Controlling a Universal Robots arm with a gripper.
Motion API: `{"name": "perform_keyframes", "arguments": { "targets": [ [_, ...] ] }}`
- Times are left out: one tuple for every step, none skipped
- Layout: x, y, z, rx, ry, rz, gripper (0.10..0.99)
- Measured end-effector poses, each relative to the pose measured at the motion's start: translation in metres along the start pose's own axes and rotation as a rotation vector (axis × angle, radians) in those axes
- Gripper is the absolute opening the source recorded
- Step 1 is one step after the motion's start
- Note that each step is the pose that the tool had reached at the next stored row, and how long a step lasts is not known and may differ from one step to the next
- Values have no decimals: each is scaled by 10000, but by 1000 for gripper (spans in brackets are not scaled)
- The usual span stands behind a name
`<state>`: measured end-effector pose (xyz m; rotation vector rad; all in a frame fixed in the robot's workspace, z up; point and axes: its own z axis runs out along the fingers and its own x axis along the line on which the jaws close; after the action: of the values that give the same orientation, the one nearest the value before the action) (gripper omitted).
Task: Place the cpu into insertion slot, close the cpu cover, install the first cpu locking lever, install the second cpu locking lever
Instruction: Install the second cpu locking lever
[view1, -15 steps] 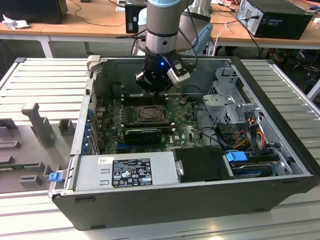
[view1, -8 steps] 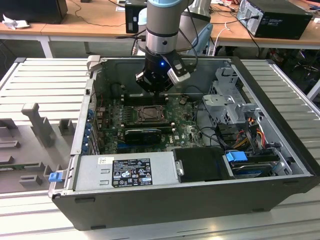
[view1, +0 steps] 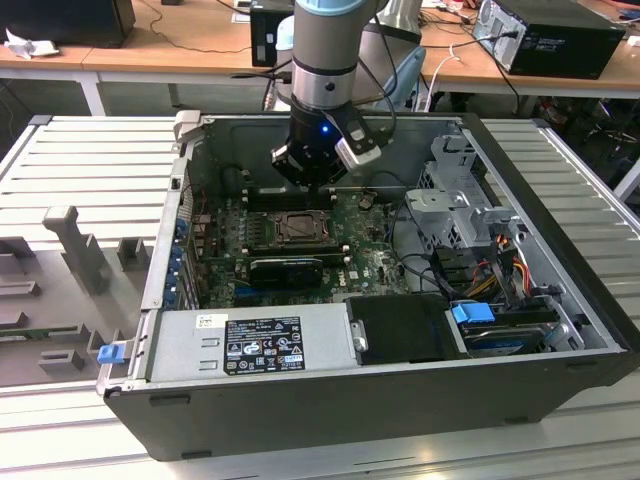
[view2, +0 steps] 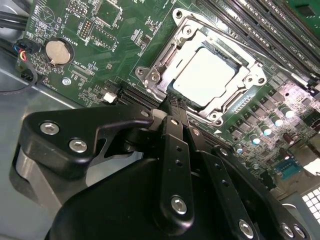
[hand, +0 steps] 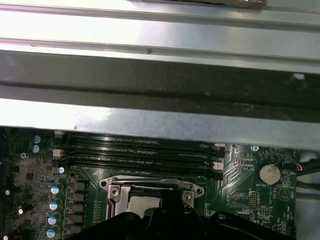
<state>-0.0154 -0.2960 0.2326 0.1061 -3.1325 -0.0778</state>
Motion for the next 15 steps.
{"name": "perform_keyframes", "arguments": {
  "targets": [
    [0,-1,0,1,0,0,106],
    [0,-3,-4,5,3,-1,106],
    [1,-4,-7,3,1,-1,106],
    [0,-4,-8,1,0,-1,106],
    [0,-4,-11,0,-1,-1,106],
    [0,-4,-15,2,1,-2,106],
    [0,-5,-19,4,2,-1,106],
    [0,-4,-26,4,2,-1,106],
    [0,-4,-35,2,1,-1,106],
    [0,-3,-44,2,1,-1,106],
    [0,-2,-59,2,1,-1,106],
    [1,-2,-70,2,1,-1,106],
    [0,-1,-85,2,0,-1,106],
    [1,-1,-91,2,1,-1,106],
    [1,-1,-95,2,0,-1,106]
  ]
}}
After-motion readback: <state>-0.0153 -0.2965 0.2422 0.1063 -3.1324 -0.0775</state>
